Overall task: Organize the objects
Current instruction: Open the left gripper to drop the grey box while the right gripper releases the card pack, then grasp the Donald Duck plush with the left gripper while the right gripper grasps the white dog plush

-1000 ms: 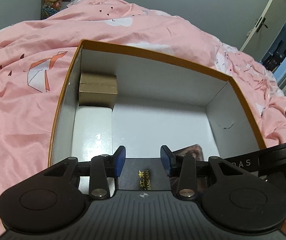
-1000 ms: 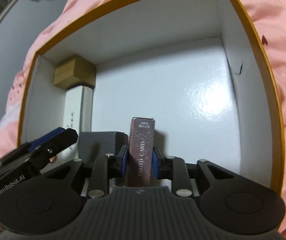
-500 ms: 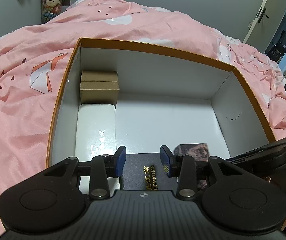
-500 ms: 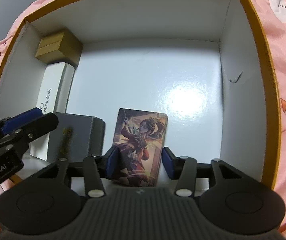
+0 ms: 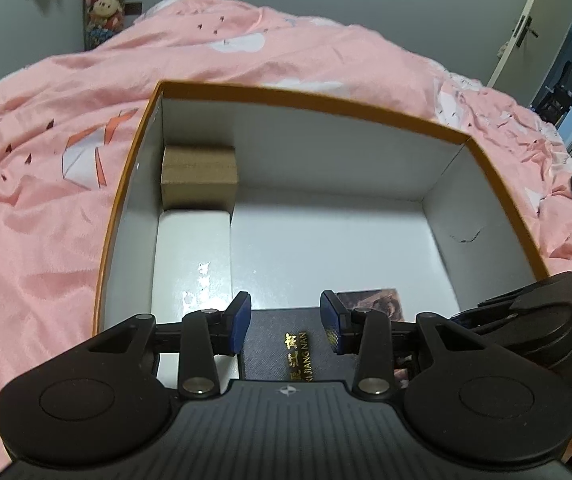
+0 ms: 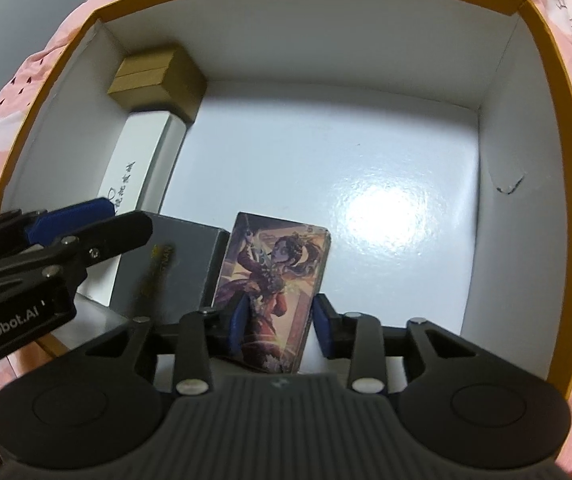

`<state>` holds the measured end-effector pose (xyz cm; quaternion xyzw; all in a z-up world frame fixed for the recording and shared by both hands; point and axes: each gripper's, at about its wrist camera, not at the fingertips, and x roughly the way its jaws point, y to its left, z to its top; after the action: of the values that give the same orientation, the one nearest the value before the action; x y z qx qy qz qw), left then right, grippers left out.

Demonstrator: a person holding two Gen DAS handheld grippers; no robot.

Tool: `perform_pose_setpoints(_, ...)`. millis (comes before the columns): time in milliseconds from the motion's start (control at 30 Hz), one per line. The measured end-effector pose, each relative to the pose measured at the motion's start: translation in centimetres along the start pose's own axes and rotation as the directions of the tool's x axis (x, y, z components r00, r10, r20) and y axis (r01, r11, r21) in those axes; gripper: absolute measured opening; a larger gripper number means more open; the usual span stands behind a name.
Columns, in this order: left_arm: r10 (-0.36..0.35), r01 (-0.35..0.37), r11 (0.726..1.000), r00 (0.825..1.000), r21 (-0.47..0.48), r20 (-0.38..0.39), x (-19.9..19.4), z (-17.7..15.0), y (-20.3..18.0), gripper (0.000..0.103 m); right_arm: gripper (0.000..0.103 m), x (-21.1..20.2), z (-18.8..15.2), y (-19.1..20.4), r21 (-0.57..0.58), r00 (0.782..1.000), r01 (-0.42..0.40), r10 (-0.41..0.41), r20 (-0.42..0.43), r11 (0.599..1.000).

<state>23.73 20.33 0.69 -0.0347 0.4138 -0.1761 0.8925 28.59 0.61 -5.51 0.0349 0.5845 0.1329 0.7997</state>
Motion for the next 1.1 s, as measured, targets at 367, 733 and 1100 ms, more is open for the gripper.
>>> perform_pose_setpoints(367, -0.099, 0.094, 0.994, 0.987, 0.047, 0.129, -6.2, -1.2, -2.1, 0.045, 0.047, -8.2, -4.4, 2.5, -0.049, 0.95, 0.071, -0.053, 0.309, 0.996)
perform_pose_setpoints(733, -0.243, 0.233, 0.967, 0.965, 0.099, 0.101, -11.3, -5.6, -3.7, 0.045, 0.047, -15.2, -15.2, 2.7, 0.014, 0.859, 0.122, -0.112, 0.5, 0.992)
perform_pose_setpoints(1100, -0.259, 0.271, 0.958, 0.958, 0.097, -0.12, -8.2, -8.7, -5.9, 0.055, 0.047, -14.0, -22.8, 0.0, 0.171, 0.874, 0.186, -0.242, 0.421, 0.968)
